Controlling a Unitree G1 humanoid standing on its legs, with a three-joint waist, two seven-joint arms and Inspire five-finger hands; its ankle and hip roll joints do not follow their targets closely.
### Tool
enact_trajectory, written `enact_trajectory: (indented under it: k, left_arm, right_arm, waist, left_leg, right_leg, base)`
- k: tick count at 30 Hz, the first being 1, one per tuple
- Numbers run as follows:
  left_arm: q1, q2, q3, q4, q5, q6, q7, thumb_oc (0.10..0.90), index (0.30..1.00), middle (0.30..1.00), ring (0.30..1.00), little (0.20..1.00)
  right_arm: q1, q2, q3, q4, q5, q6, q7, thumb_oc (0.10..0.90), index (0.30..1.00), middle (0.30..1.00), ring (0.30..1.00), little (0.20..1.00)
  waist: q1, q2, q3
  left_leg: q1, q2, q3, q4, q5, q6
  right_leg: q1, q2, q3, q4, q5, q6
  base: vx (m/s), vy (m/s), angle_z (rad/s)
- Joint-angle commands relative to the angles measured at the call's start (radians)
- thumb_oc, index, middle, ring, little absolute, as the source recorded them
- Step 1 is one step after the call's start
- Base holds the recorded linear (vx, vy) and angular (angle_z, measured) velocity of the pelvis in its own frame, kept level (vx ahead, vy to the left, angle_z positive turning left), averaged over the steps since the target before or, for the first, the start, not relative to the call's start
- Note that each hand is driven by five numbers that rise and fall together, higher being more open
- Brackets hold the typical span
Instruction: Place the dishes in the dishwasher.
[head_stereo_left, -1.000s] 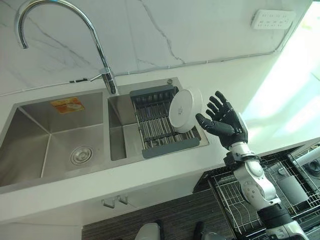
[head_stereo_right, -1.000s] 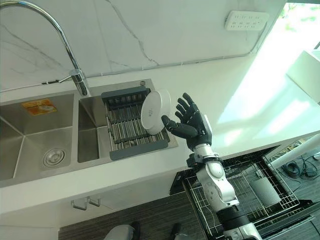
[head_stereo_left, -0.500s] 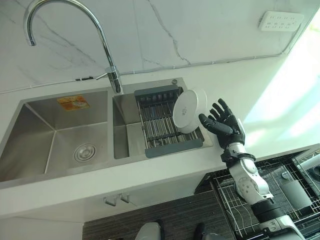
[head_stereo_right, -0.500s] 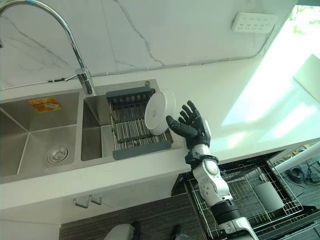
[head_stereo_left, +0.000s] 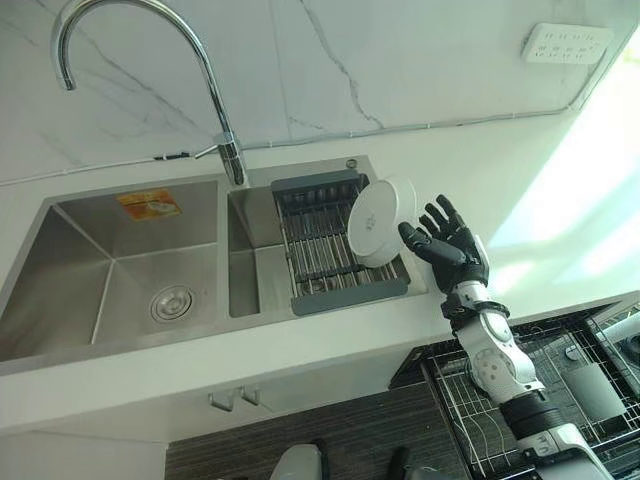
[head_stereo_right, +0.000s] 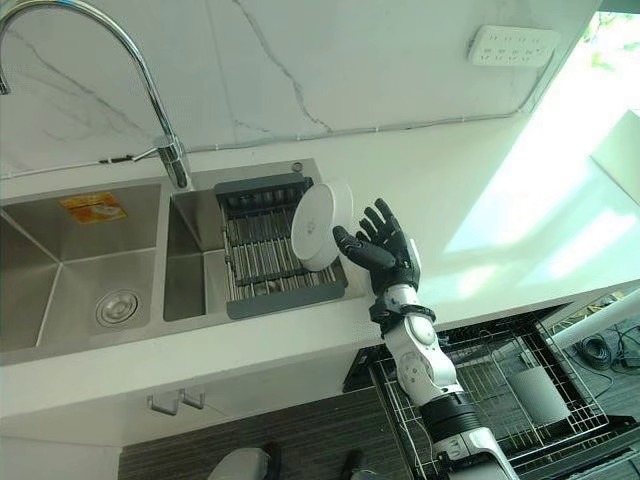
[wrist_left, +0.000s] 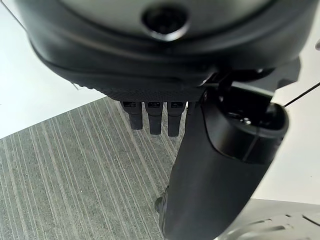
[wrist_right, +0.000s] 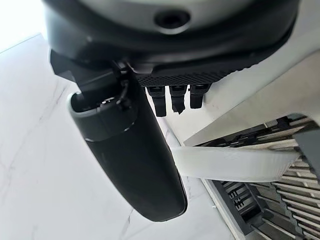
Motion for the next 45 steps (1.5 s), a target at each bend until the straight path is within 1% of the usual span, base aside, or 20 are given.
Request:
enact_trajectory:
  k: [1,5,13,18,19,20,21,24,26,32,37,39,40,42,43,44,45]
  left_arm:
    - [0.011,0.058,-0.049,0.026,0.017,-0.001,0.006,0.800,0.900,0.900,0.900,0.900]
    - [0.008,0.058,-0.049,0.032,0.017,0.006,0.008,0.800,0.900,0.900,0.900,0.900]
    - [0.009,0.059,-0.049,0.031,0.022,0.018,0.020,0.800,0.900,0.900,0.900,0.900]
    - [0.011,0.063,-0.052,0.020,0.018,0.022,0.016,0.800,0.900,0.900,0.900,0.900]
    - [0.012,0.063,-0.051,0.020,0.018,0.021,0.016,0.800,0.900,0.900,0.900,0.900]
    - [0.011,0.063,-0.052,0.019,0.017,0.022,0.016,0.800,0.900,0.900,0.900,0.900]
    - [0.015,0.063,-0.048,0.016,0.021,0.019,0.016,0.800,0.900,0.900,0.900,0.900]
    - [0.017,0.063,-0.048,0.010,0.021,0.015,0.016,0.800,0.900,0.900,0.900,0.900]
    - [0.019,0.064,-0.048,-0.003,0.038,0.012,0.019,0.800,0.900,0.900,0.900,0.900]
    - [0.019,0.071,-0.045,-0.014,0.037,0.016,0.013,0.800,0.900,0.900,0.900,0.900]
    - [0.016,0.070,-0.044,-0.009,0.035,0.011,0.016,0.800,0.900,0.900,0.900,0.900]
    - [0.014,0.069,-0.042,-0.006,0.035,0.011,0.015,0.800,0.900,0.900,0.900,0.900]
    - [0.014,0.067,-0.039,-0.004,0.038,0.011,0.015,0.800,0.900,0.900,0.900,0.900]
    - [0.013,0.066,-0.039,0.002,0.043,0.010,0.011,0.800,0.900,0.900,0.900,0.900]
    - [0.014,0.062,-0.036,0.008,0.057,0.005,0.012,0.800,0.900,0.900,0.900,0.900]
    - [0.014,0.061,-0.036,0.013,0.066,0.001,0.012,0.800,0.900,0.900,0.900,0.900]
    - [0.012,0.065,-0.041,0.023,0.096,-0.009,0.010,0.800,0.900,0.900,0.900,0.900]
  right_arm:
    - [-0.149,0.017,-0.022,-0.005,0.029,-0.048,0.044,0.800,0.900,0.900,0.900,0.900]
    - [-0.175,0.019,-0.020,0.028,0.033,-0.042,0.048,0.800,0.900,0.900,0.900,0.900]
    - [-0.197,0.030,-0.005,0.039,0.024,-0.028,0.039,0.800,0.900,0.900,0.900,0.900]
    - [-0.219,0.022,0.006,0.060,-0.013,0.009,0.024,0.800,0.900,0.900,0.900,0.900]
    - [-0.220,0.021,0.008,0.063,-0.023,0.015,0.020,0.758,0.836,0.836,0.836,0.836]
    - [-0.224,0.018,0.009,0.071,-0.038,0.019,0.013,0.568,0.552,0.552,0.552,0.552]
    - [-0.229,0.012,0.010,0.075,-0.080,0.027,-0.014,0.400,0.300,0.300,0.300,0.300]
    - [-0.230,-0.006,0.017,0.082,-0.172,0.043,-0.071,0.400,0.300,0.300,0.300,0.300]
    - [-0.235,-0.025,0.024,0.085,-0.201,0.068,-0.072,0.400,0.300,0.300,0.300,0.300]
    - [-0.243,-0.035,0.033,0.069,-0.194,0.071,-0.082,0.400,0.300,0.300,0.300,0.300]
    - [-0.238,-0.036,0.031,0.064,-0.196,0.048,-0.088,0.400,0.300,0.300,0.300,0.300]
    - [-0.238,-0.034,0.030,0.064,-0.195,0.030,-0.090,0.400,0.300,0.300,0.300,0.300]
    - [-0.233,-0.029,0.026,0.053,-0.172,-0.006,-0.078,0.400,0.300,0.300,0.300,0.300]
    - [-0.225,-0.016,0.023,0.029,-0.080,-0.060,-0.051,0.400,0.300,0.300,0.300,0.300]
    - [-0.208,0.005,0.016,-0.008,-0.055,-0.098,-0.022,0.400,0.300,0.300,0.300,0.300]
    - [-0.197,0.016,0.017,-0.040,-0.045,-0.115,-0.009,0.400,0.300,0.300,0.300,0.300]
    - [-0.174,0.031,0.013,-0.104,0.001,-0.142,0.018,0.400,0.300,0.300,0.300,0.300]
  waist:
    - [0.022,-0.004,-0.021]
    - [0.033,-0.002,-0.019]
    - [0.046,0.000,-0.017]
    - [0.058,0.003,-0.013]
    - [0.059,0.003,-0.013]
    - [0.060,0.003,-0.012]
    - [0.062,0.003,-0.011]
    - [0.065,0.002,-0.008]
    - [0.066,0.001,-0.004]
    - [0.066,0.000,-0.002]
    - [0.064,-0.002,-0.001]
    - [0.063,-0.002,-0.001]
    - [0.060,-0.002,-0.002]
    - [0.055,-0.002,-0.005]
    - [0.047,-0.002,-0.006]
    - [0.041,-0.002,-0.006]
    - [0.025,-0.001,-0.005]
  left_leg:
    - [0.011,0.019,-0.029,-0.053,-0.055,-0.045]
    - [0.016,0.019,-0.035,-0.053,-0.057,-0.048]
    - [0.013,0.016,-0.045,-0.053,-0.052,-0.047]
    - [0.004,0.015,-0.056,-0.053,-0.047,-0.050]
    - [0.004,0.015,-0.056,-0.053,-0.046,-0.050]
    - [0.003,0.015,-0.057,-0.053,-0.045,-0.050]
    - [0.001,0.014,-0.058,-0.053,-0.044,-0.051]
    - [-0.001,0.014,-0.059,-0.053,-0.043,-0.050]
    - [-0.003,0.012,-0.061,-0.053,-0.043,-0.049]
    - [-0.003,0.010,-0.062,-0.053,-0.043,-0.048]
    - [-0.001,0.010,-0.060,-0.053,-0.045,-0.046]
    - [-0.001,0.009,-0.060,-0.053,-0.045,-0.045]
    - [-0.001,0.007,-0.061,-0.053,-0.046,-0.044]
    - [-0.004,0.007,-0.057,-0.053,-0.043,-0.041]
    - [-0.001,0.007,-0.050,-0.053,-0.046,-0.037]
    - [0.001,0.006,-0.045,-0.053,-0.048,-0.033]
    - [0.006,0.005,-0.034,-0.053,-0.052,-0.023]
  right_leg:
    - [0.081,-0.037,0.022,0.049,-0.183,0.075]
    - [0.090,-0.038,0.016,0.049,-0.188,0.074]
    - [0.094,-0.038,0.008,0.049,-0.188,0.071]
    - [0.095,-0.038,0.000,0.049,-0.190,0.068]
    - [0.095,-0.038,0.000,0.049,-0.190,0.068]
    - [0.095,-0.038,-0.001,0.049,-0.190,0.068]
    - [0.095,-0.038,-0.001,0.049,-0.189,0.068]
    - [0.094,-0.040,-0.004,0.049,-0.187,0.069]
    - [0.093,-0.040,-0.003,0.049,-0.185,0.069]
    - [0.092,-0.041,0.000,0.049,-0.184,0.070]
    - [0.092,-0.041,0.002,0.049,-0.182,0.072]
    - [0.092,-0.039,0.004,0.049,-0.181,0.072]
    - [0.091,-0.037,0.009,0.049,-0.181,0.072]
    - [0.087,-0.037,0.009,0.049,-0.175,0.074]
    - [0.086,-0.039,0.011,0.049,-0.172,0.076]
    - [0.086,-0.040,0.013,0.049,-0.170,0.078]
    - [0.089,-0.040,0.022,0.049,-0.164,0.084]
  base:
    - [0.00,0.000,0.00]
    - [0.01,-0.004,0.05]
    - [0.01,-0.002,0.04]
    - [0.01,0.003,0.05]
    - [0.00,0.007,0.07]
    - [0.00,0.009,0.11]
    - [0.00,0.007,0.10]
    - [0.00,0.001,0.03]
    - [0.00,0.000,0.00]
    - [0.00,0.001,0.01]
    - [0.00,0.000,0.01]
    - [0.00,0.000,0.00]
    - [0.00,0.000,0.00]
    - [0.02,0.048,0.00]
    - [0.04,0.082,-0.02]
    - [0.06,0.155,-0.05]
    - [0.05,0.142,-0.10]
